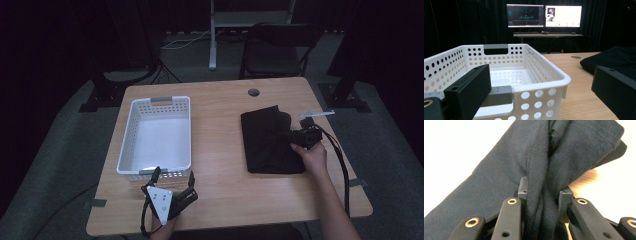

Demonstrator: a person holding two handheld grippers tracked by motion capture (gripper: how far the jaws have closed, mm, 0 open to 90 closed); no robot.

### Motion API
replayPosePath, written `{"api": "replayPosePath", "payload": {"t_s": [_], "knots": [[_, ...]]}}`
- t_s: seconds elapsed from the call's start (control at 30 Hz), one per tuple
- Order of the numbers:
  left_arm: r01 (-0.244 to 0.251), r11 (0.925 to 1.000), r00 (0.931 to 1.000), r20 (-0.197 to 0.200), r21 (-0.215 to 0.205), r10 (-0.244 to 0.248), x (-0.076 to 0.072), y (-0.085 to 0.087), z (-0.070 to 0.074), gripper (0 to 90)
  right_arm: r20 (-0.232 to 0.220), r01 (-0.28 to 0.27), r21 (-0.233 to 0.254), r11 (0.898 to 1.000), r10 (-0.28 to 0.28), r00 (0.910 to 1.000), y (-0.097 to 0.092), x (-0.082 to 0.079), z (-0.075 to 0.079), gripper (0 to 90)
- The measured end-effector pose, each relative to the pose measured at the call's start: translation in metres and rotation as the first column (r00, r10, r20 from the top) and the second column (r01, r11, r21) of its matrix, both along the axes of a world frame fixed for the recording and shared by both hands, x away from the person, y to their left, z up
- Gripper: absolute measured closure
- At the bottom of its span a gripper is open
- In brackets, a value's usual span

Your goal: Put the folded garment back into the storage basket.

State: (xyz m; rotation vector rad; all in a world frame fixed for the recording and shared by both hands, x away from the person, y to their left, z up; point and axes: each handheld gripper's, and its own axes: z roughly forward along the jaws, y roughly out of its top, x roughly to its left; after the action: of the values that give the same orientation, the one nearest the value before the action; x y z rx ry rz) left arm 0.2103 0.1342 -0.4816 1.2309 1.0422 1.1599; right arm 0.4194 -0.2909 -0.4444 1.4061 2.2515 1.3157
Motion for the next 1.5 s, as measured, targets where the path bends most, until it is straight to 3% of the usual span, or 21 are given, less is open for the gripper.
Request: {"api": "replayPosePath", "payload": {"t_s": [0.17,0.47,0.6,0.93,1.23,1.5], "knots": [[0.000,1.0000,1.0000,0.001,0.000,0.000,0.000,0.000,0.000,3.7,0.018,-0.001,0.021,1.000,0.000,0.9998,0.000,-0.003,0.005,73.2],[0.000,1.0000,1.0000,0.001,0.000,0.000,0.000,0.000,0.000,3.7,0.105,0.003,0.071,0.997,-0.010,0.9944,0.003,-0.021,0.030,73.9],[0.000,1.0000,1.0000,0.000,0.002,0.000,0.000,0.000,0.000,3.7,0.115,0.003,0.048,0.999,-0.009,0.9934,0.006,-0.025,0.038,73.9],[0.000,1.0000,1.0000,0.000,0.001,0.000,0.000,0.000,0.000,3.7,0.159,-0.001,0.079,0.997,-0.011,0.9872,0.010,-0.034,0.055,74.0],[0.000,1.0000,1.0000,-0.001,0.001,0.000,0.000,0.000,0.000,3.7,0.200,-0.028,0.135,0.990,0.000,0.9798,0.006,-0.045,0.073,73.9],[0.000,1.0000,1.0000,0.000,0.001,0.000,0.000,0.000,0.000,3.7,0.249,-0.059,0.211,0.976,0.005,0.9685,-0.001,-0.054,0.098,73.9]]}}
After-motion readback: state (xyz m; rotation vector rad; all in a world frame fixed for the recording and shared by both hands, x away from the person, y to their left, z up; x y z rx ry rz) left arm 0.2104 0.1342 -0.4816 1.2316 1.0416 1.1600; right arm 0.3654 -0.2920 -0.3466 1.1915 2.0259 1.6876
